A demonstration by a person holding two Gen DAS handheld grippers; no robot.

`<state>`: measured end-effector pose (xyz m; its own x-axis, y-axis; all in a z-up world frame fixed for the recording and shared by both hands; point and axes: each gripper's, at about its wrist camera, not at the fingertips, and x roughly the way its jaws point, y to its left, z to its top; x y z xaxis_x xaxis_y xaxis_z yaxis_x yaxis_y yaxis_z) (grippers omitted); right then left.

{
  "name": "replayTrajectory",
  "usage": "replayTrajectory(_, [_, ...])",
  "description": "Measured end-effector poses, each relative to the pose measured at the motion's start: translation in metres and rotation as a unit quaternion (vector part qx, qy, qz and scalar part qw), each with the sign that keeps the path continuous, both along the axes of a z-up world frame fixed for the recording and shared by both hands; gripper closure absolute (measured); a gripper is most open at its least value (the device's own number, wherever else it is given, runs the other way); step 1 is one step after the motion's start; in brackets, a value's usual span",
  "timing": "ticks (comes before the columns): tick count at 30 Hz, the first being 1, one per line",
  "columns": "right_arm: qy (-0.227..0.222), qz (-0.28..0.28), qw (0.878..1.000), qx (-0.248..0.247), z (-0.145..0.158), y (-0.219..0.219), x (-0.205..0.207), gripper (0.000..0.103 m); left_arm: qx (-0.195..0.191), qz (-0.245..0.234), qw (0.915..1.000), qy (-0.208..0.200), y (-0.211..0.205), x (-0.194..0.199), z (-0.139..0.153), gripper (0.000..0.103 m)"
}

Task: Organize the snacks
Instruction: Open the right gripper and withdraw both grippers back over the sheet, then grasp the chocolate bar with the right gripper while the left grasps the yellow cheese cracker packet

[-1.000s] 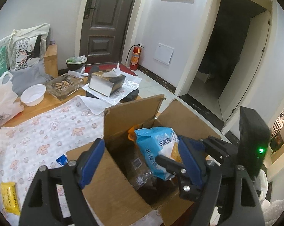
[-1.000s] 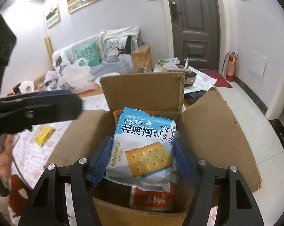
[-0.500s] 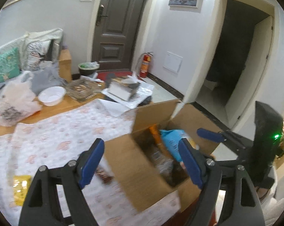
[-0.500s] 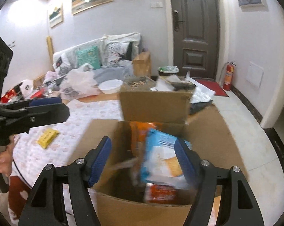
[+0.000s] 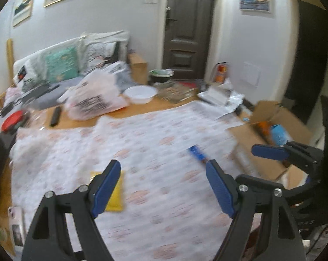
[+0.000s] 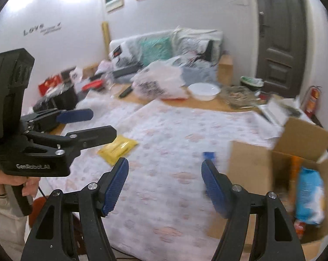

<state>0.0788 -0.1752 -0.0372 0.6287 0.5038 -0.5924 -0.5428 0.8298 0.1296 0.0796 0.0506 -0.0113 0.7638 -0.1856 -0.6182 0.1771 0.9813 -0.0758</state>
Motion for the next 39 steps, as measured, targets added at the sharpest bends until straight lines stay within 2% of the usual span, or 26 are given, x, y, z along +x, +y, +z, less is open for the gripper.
replayTrajectory(4, [0.03,0.02,0.999,-0.022,-0.026,0.042,0.015,0.037,0.001,0.023,0.9995,0.023,0.032,0.011,-0.03,0.025])
replayTrajectory(7, [0.055,0.011,0.998,-0.034,-0.048,0.059,0.032,0.038,0.001,0.035,0.9984,0.044,0.047,0.027,-0.055,0.025])
replayTrajectory(10, [0.072,-0.024,0.995,-0.058,-0.075,0.064,0.052,0.041,-0.006,0.043,0.9965,0.072,0.059,0.046,-0.084,0.029])
replayTrajectory(14, [0.076,-0.075,0.99,-0.09,-0.103,0.056,0.077,0.042,0.006,0.059,0.993,0.102,0.07,0.066,-0.113,0.034])
replayTrajectory(18, [0.039,-0.104,0.985,-0.134,-0.113,0.063,0.087,0.044,0.012,0.075,0.991,0.11,0.081,0.076,-0.127,0.034])
replayTrajectory(22, [0.013,-0.152,0.974,-0.166,-0.115,0.057,0.104,0.044,0.006,0.071,0.9889,0.131,0.082,0.082,-0.139,0.034])
replayTrajectory(25, [0.038,-0.18,0.969,-0.165,-0.12,0.042,0.119,0.044,0.012,0.068,0.9888,0.132,0.079,0.083,-0.141,0.034])
replayTrajectory(28, [0.045,-0.179,0.968,-0.17,-0.124,0.038,0.121,0.044,0.01,0.071,0.9884,0.134,0.08,0.083,-0.141,0.034])
replayTrajectory(29, [0.05,-0.173,0.969,-0.168,-0.125,0.039,0.12,0.052,0.009,0.071,0.9883,0.134,0.08,0.084,-0.142,0.034])
replayTrajectory(31, [0.051,-0.166,0.97,-0.173,-0.126,0.042,0.119,0.06,0.008,0.071,0.9885,0.133,0.081,0.083,-0.142,0.035])
replayTrajectory(32, [0.049,-0.163,0.97,-0.173,-0.125,0.043,0.116,0.07,0.008,0.07,0.9887,0.132,0.08,0.083,-0.142,0.036])
replayTrajectory(35, [0.054,-0.147,0.975,-0.158,-0.12,0.043,0.111,0.09,0.009,0.067,0.9895,0.128,0.078,0.079,-0.142,0.038])
replayTrajectory(39, [0.076,-0.08,0.986,-0.126,-0.116,0.053,0.097,0.091,-0.003,0.031,0.9912,0.129,0.067,0.072,-0.141,0.038])
